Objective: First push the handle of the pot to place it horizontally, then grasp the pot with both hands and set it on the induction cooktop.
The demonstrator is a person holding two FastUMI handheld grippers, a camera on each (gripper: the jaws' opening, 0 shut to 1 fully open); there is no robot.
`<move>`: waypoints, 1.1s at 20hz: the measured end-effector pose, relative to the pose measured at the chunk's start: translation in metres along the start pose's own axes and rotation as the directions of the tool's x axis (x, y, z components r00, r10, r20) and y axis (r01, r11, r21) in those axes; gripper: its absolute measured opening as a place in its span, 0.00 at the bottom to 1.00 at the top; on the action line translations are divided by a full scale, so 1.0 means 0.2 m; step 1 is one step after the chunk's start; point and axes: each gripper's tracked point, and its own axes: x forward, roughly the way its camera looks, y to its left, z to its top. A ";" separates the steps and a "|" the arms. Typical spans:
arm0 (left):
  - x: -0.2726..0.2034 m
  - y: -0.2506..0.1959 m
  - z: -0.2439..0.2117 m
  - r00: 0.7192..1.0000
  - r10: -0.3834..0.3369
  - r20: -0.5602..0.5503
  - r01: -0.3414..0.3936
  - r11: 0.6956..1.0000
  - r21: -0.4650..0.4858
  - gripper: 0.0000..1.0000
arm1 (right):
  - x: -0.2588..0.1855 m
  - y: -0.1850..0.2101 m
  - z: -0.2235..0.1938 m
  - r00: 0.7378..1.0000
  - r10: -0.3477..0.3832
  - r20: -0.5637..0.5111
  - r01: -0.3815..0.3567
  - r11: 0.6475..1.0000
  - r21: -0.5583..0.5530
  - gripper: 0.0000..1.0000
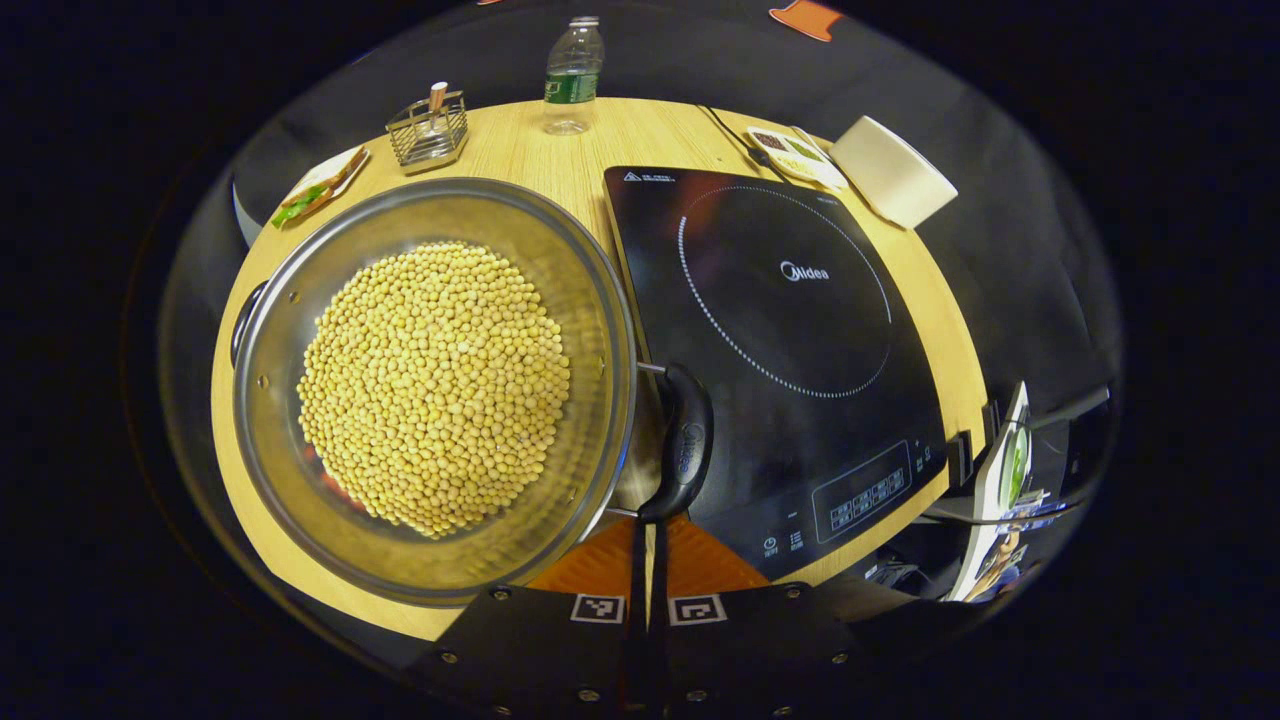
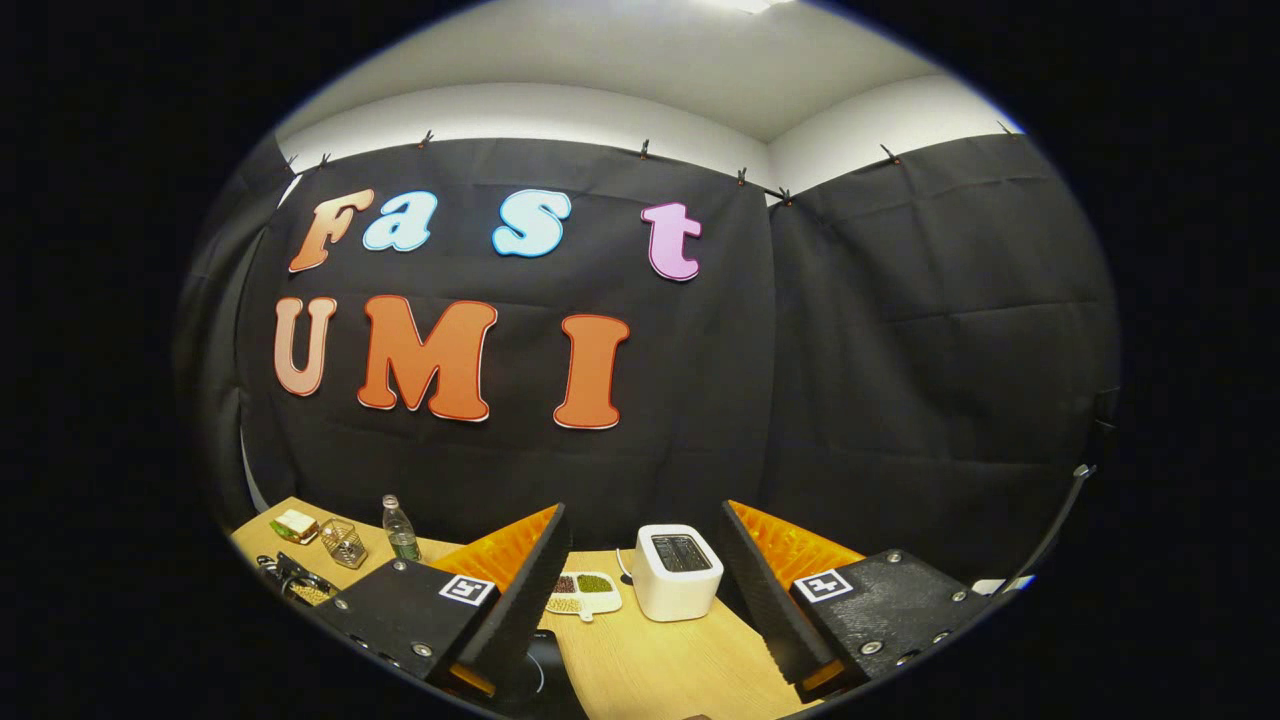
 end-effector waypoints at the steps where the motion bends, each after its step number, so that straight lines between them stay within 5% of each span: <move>1: 0.01 0.00 0.03 1.000 0.000 0.007 0.000 1.000 -0.010 0.02 | 0.00 0.01 0.00 1.000 -0.001 -0.003 0.001 1.000 -0.005 0.93; 22: 0.09 -0.01 0.34 0.982 0.096 0.162 -0.095 0.995 -0.016 0.02 | -0.04 0.18 -0.20 0.990 0.089 -0.105 -0.093 0.995 -0.028 0.93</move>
